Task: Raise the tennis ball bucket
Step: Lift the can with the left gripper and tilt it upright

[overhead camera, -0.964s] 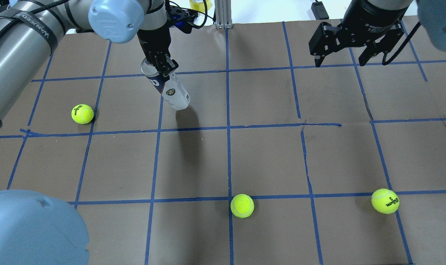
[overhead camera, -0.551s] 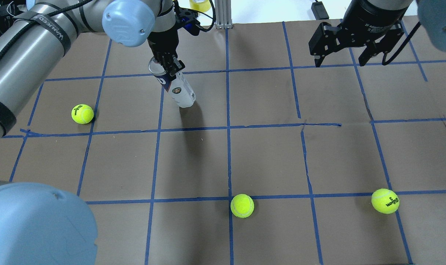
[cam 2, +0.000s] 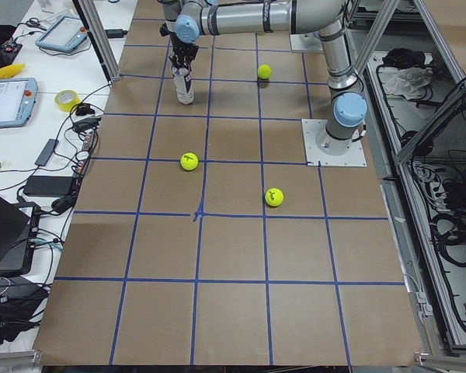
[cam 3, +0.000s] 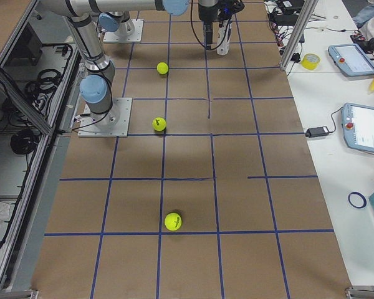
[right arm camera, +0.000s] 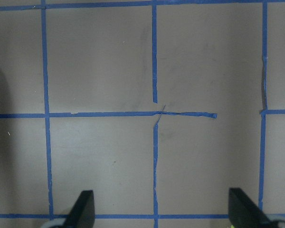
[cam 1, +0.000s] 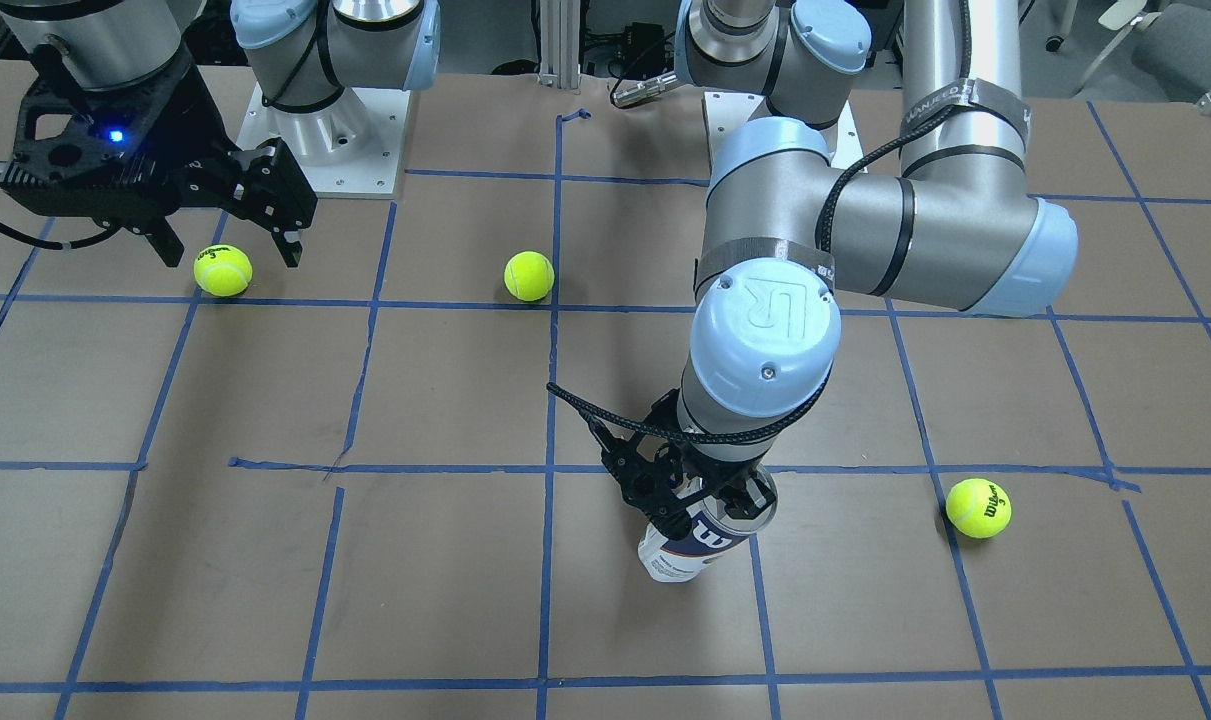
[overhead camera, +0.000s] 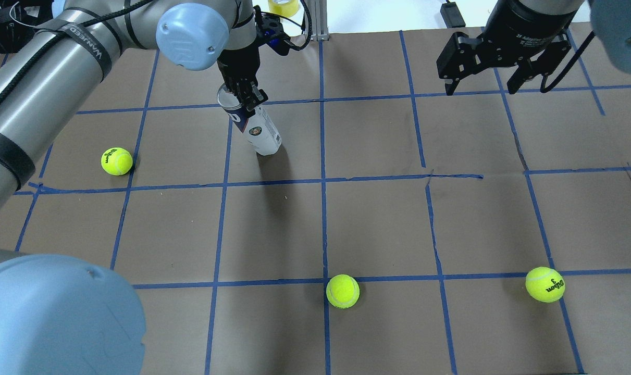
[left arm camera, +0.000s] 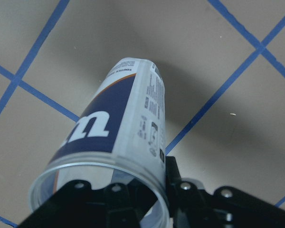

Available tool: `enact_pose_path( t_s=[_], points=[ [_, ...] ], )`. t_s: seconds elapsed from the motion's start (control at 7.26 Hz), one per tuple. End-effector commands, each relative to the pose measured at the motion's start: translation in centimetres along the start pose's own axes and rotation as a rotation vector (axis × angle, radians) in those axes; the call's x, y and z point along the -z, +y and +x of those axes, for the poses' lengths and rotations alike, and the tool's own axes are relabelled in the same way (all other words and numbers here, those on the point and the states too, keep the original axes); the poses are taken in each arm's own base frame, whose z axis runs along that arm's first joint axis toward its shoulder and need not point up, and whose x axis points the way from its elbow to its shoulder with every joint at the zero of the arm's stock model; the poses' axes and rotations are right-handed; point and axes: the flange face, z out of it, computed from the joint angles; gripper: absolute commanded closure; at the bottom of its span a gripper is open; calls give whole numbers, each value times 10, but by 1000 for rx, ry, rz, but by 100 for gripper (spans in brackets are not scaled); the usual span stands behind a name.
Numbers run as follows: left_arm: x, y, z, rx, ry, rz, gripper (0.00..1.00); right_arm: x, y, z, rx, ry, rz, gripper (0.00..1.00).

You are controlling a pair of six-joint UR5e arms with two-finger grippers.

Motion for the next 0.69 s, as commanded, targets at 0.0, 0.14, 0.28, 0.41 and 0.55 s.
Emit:
enact_pose_path(
  t_s=[0.0,0.14,0.28,0.41,0.55],
  points=[
    [0,-2,4,-7,0,1,61,0,0,0,1,0,-1,0],
    [2,-3,7,-9,-1,5,32,0,0,0,-1,0,0,0],
    [4,-4,10,-14,-4,7,29,0,0,0,-1,0,-1,0],
    [16,-2,17,-21,-14,19,27,0,0,0,1,0,-1,0],
    [31,-1,27,-29,-30,36,26,0,0,0,-1,0,-1,0]
  ],
)
